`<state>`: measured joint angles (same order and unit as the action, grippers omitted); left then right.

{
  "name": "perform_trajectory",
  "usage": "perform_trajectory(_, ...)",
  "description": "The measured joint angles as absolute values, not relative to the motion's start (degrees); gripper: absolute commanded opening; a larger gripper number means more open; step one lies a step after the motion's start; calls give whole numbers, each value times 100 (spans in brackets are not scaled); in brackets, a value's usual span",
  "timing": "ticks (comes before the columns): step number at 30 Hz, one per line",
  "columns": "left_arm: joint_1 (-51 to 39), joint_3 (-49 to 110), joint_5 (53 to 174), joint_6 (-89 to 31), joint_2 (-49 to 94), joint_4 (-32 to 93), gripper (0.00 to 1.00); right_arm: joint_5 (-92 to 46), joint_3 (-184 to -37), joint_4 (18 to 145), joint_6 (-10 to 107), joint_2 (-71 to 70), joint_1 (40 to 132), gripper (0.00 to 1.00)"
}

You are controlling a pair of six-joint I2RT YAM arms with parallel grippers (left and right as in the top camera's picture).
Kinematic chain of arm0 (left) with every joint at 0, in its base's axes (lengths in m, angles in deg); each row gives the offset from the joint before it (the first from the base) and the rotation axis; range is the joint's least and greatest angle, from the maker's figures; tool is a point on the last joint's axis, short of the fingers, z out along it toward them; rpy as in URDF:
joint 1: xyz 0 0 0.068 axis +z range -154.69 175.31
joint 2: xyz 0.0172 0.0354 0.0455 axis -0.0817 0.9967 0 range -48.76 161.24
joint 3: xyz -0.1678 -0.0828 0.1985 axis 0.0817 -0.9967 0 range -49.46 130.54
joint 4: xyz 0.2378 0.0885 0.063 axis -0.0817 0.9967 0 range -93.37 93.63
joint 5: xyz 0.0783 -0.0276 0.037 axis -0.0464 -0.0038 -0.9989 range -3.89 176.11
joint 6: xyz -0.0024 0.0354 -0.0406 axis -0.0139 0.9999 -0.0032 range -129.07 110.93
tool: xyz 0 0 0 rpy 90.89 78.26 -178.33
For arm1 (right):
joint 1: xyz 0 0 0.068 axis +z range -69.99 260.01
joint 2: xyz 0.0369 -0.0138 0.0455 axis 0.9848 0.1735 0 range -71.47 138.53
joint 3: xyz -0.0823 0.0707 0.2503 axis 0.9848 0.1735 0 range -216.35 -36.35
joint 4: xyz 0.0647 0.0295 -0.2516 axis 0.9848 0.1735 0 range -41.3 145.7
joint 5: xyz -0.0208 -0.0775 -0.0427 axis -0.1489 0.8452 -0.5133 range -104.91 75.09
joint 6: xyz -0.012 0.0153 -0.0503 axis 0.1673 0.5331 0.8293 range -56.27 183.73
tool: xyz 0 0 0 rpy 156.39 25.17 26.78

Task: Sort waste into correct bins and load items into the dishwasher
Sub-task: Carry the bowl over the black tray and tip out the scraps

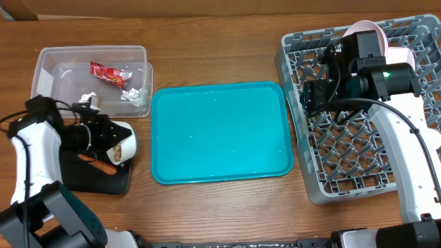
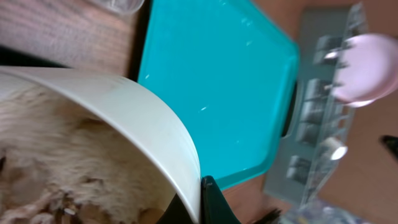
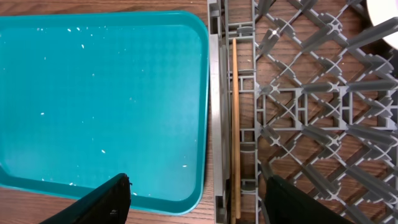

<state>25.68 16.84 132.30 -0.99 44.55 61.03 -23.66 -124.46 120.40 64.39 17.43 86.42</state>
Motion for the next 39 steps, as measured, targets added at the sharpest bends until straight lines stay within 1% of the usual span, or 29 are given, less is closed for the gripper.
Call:
perform_trajectory(4, 3067, 1555, 13851, 97, 4455, 6029, 4, -2362, -12446, 12038, 6439, 1743, 8642, 72)
perform_trajectory(10, 3255, 1537, 14362, 320, 4488, 6027, 4, -2364, -12446, 12038, 6439, 1743, 8642, 72)
perform_trajectory(17, 3298, 1518, 15009, 856, 4879, 6029, 4, -2364, -12446, 12038, 6437, 1743, 8642, 72)
perform_trajectory(23, 3445, 1489, 15315, 1308, 5227, 6228, 4, -2362, -12446, 12038, 6439, 1743, 8642, 72)
perform_trajectory(31, 3707, 1463, 15700, 2182, 5502, 7017, 4, -2362, -12446, 12034, 6439, 1743, 8642, 72)
perform_trajectory(39, 3871, 1463, 15855, 2596, 5502, 7143, 4, -2362, -12446, 12034, 6470, 1743, 8642, 72)
